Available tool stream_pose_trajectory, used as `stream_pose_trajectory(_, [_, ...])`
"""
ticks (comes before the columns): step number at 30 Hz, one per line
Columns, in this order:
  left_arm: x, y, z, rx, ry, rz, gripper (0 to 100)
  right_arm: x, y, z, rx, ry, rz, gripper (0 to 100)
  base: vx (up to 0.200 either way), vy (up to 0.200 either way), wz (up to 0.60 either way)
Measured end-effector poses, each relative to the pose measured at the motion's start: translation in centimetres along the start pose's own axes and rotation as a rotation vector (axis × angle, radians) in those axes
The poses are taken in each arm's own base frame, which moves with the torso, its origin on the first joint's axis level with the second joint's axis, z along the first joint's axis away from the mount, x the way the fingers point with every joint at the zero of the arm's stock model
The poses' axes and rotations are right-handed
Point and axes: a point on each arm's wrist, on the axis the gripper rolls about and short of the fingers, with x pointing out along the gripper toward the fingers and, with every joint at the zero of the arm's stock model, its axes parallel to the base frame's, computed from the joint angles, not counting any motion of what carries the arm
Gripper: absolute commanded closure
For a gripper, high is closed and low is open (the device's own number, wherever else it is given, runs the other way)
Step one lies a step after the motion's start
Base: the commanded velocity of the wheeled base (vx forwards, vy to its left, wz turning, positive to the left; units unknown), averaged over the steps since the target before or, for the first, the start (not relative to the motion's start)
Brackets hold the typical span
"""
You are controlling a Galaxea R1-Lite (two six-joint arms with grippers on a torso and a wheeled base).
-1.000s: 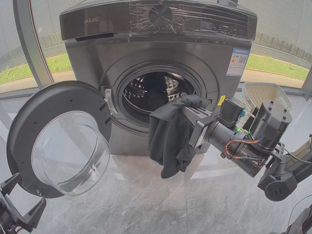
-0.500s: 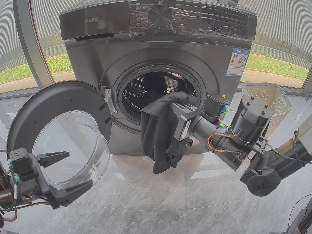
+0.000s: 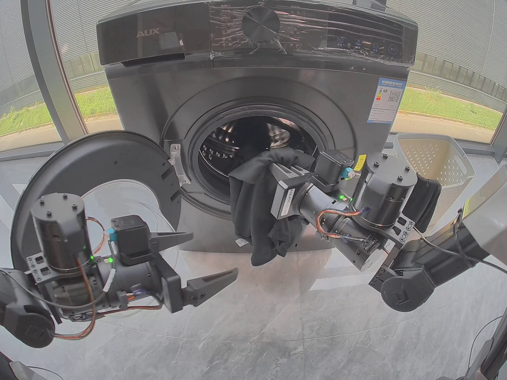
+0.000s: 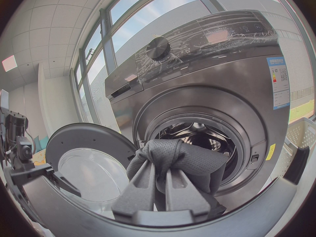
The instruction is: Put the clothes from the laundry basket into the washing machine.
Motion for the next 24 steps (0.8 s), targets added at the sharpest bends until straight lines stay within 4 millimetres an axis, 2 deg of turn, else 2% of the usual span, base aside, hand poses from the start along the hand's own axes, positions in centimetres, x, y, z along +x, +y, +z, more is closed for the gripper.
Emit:
stream_pose_trajectory(6, [4.0, 0.6, 0.4, -0.033, -0.024, 0.113, 0, 0.6, 0.0, 0.3, 0.007, -0.007, -0.012, 100, 0.0, 0.0, 0.0])
stream_pose_trajectory(12, [6.9, 0.7, 0.5, -0.05, -0.049, 0.174, 0, 0.9, -0.1, 0.6, 0.01, -0.018, -0.018, 100, 0.0, 0.0, 0.0])
stream_pose_trajectory(24, [10.1, 0.5, -0.2, -0.156, -0.029, 0.11, 0, 1.1, -0.2, 0.7, 0.011, -0.024, -0.021, 100, 0.0, 0.0, 0.0])
